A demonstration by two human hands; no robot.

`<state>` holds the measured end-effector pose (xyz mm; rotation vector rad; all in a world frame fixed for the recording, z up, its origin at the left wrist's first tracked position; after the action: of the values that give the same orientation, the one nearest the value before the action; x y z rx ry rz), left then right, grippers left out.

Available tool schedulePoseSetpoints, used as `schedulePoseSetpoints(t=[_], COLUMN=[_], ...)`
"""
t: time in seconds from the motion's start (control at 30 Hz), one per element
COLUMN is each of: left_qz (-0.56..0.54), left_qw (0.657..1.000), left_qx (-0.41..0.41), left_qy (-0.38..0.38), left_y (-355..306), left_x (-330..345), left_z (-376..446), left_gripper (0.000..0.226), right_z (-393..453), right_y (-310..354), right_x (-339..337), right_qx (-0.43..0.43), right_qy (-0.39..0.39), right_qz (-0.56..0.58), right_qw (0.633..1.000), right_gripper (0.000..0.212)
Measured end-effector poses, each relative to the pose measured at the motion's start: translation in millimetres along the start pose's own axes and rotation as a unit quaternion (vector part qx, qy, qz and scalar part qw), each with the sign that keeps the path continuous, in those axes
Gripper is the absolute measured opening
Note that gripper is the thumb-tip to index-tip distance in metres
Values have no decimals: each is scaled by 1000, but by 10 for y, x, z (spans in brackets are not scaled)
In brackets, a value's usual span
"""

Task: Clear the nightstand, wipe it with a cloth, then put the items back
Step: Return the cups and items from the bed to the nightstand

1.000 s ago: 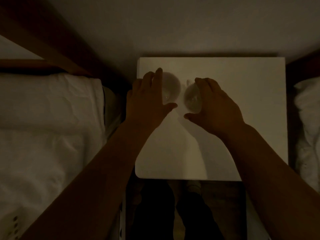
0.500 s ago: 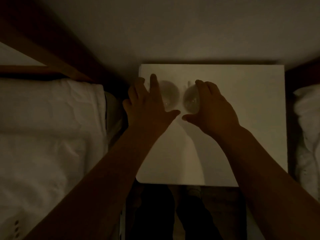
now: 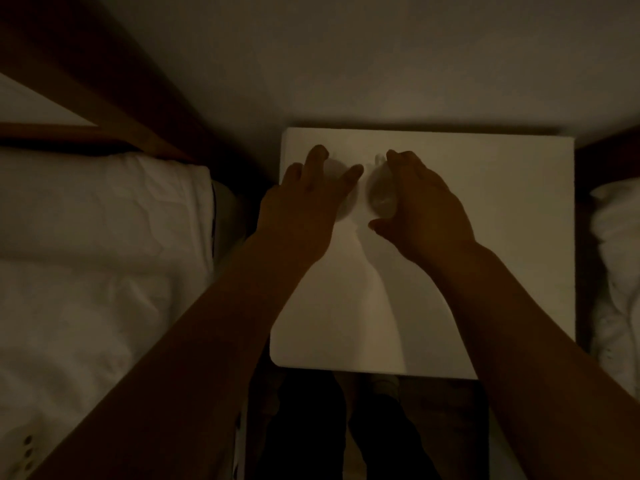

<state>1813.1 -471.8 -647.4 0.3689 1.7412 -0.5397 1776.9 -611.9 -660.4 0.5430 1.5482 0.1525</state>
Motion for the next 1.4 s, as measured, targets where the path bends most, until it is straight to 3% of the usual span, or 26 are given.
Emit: schedulePoseSetpoints(t=[0.13, 0.3, 0.5, 1.4], left_qz=[-27, -42, -45, -85], left_qw=[999, 997, 994, 988], left_qx=[-15, -48, -60, -92], left_qy=[44, -51, -85, -86], left_y=[29, -3, 47, 132], left_x=[83, 81, 116, 37], left_z=[-6, -59, 78, 392], left_gripper=[94, 79, 71, 70], right_z=[36, 33, 86, 377], right_y=[14, 7, 35, 48], right_x=[13, 21, 30, -27], right_qx=[0, -9, -6, 41], right_qy=[-7, -15, -23, -27], right_qz=[0, -9, -8, -20], right_qw=[1000, 1000, 1000, 999], right_gripper=[97, 97, 98, 104])
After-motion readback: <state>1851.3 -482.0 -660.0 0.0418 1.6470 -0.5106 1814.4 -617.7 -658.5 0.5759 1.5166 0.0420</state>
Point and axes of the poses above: each hand's wrist, its own z-axis towards the middle knuckle, its own x-axis out of the palm, y = z × x, the point moved 7 cm from there along z, towards the middle knuckle, and after that the axes turned 12 degrees about -y, right-handed, at the moved point
